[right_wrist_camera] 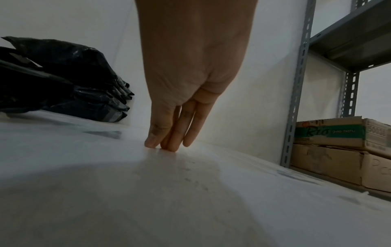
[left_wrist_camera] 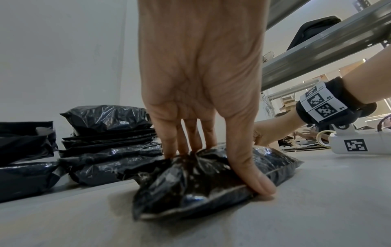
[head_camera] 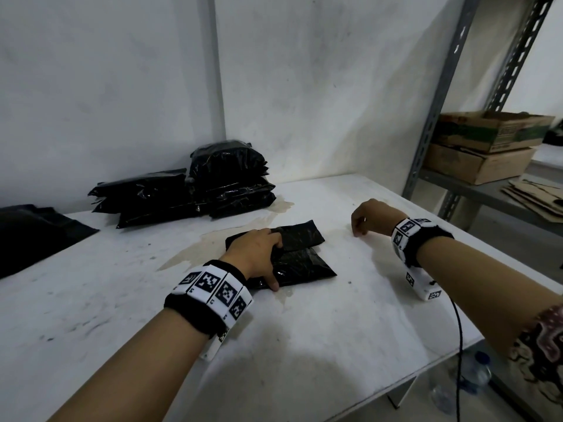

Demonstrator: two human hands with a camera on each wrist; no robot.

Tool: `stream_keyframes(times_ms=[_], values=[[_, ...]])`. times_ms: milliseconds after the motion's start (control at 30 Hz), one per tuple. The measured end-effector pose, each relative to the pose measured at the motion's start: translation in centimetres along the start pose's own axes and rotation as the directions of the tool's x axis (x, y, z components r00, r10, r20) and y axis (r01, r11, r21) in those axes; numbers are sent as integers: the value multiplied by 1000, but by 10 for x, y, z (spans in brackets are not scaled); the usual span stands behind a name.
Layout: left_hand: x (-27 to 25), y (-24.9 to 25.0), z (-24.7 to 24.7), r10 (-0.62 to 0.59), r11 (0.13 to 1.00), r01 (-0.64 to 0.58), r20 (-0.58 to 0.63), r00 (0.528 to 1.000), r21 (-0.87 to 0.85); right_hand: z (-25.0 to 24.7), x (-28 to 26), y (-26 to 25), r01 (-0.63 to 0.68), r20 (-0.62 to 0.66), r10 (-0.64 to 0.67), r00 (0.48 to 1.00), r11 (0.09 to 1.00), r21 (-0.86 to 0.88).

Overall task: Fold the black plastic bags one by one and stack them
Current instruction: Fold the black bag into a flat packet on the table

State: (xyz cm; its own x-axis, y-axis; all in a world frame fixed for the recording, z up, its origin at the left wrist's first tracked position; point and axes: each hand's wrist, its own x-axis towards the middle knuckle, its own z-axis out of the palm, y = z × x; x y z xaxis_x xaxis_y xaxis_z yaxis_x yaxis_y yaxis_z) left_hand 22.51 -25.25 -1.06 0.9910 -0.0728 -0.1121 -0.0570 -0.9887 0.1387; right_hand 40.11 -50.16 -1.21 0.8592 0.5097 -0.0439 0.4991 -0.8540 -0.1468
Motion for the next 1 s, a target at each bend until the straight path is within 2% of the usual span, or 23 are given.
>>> stream_keyframes(times_ms=[333,567,833,1000], values=[[1,0,0,1,1000,-1,-5,1000,5,1,-4,4,56,-29,-60,998,989,-135],[1,1,0,0,1000,0,-10,1000,13,7,2,-3,33,0,-33,999,976,-216],[1,-1,1,1,1000,-1,-10,1000,-3,11,12,-5,-13,99,39,994,968,-251],[0,-1,1,4,1000,-4,-7,1000,-9,7,8,-7,-21,38,29,999,978,-207]])
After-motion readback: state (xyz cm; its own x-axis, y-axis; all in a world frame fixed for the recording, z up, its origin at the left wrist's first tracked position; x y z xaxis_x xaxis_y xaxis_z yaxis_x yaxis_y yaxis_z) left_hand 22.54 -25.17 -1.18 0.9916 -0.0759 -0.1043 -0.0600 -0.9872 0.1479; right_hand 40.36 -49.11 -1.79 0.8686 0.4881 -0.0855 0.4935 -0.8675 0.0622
